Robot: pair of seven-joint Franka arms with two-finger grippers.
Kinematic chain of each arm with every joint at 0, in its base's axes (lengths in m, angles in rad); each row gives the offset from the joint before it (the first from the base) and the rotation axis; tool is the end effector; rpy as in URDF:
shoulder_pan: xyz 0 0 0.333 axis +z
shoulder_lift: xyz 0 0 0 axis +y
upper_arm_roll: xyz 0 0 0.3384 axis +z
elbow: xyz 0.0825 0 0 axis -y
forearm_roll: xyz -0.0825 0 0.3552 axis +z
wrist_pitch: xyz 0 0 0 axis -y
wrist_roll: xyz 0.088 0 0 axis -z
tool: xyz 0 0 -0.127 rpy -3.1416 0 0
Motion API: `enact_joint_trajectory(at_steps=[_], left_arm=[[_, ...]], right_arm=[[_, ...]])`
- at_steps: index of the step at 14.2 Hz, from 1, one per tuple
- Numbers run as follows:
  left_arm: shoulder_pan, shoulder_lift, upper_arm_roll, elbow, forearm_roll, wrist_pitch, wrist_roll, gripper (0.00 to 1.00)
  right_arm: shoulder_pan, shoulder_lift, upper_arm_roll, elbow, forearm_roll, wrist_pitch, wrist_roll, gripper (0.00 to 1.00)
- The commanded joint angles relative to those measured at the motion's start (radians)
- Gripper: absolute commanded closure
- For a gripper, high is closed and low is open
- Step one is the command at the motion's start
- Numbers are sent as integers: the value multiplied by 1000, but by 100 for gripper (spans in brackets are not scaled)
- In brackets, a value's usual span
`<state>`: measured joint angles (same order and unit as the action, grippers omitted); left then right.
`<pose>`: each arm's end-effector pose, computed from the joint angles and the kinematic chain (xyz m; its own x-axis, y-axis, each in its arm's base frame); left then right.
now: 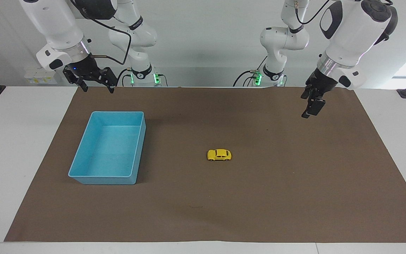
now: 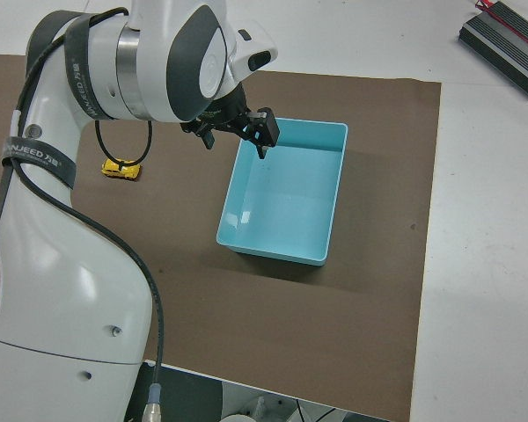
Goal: Wind up and store yellow beetle car
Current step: 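Move the left gripper toward the yellow beetle car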
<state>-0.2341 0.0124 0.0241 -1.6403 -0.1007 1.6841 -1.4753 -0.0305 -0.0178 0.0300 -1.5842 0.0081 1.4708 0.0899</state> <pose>0.5251 -0.1240 0.5999 0.2919 0.9516 -0.0965 0.9564 -0.2893 0.0402 0.5068 0.0010 0.6221 0.9914 -0.0895 -0.0958 -0.0898 -0.9960 0.0010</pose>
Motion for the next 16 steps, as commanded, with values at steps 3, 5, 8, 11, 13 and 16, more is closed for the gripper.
enact_joint_trajectory(at_steps=[3, 5, 8, 11, 13, 16], left_arm=[[-59, 8, 13, -24, -7, 35, -161, 0], [-76, 26, 11, -23, -7, 51, -198, 0], [-146, 70, 11, -13, -5, 86, -287, 0], [-203, 124, 11, -9, -4, 132, -350, 0], [-234, 171, 13, -4, 2, 161, -381, 0], [-292, 257, 14, 8, 9, 235, -434, 0]], right_arm=[[-5, -11, 1, -10, 6, 0, -21, 0], [-5, -11, 1, -10, 6, 0, -22, 0], [-5, -11, 1, -10, 6, 0, -22, 0], [-5, -10, 1, -10, 6, 0, -21, 0], [-5, -11, 1, -10, 6, 0, -22, 0], [-5, -10, 1, -10, 6, 0, -22, 0]])
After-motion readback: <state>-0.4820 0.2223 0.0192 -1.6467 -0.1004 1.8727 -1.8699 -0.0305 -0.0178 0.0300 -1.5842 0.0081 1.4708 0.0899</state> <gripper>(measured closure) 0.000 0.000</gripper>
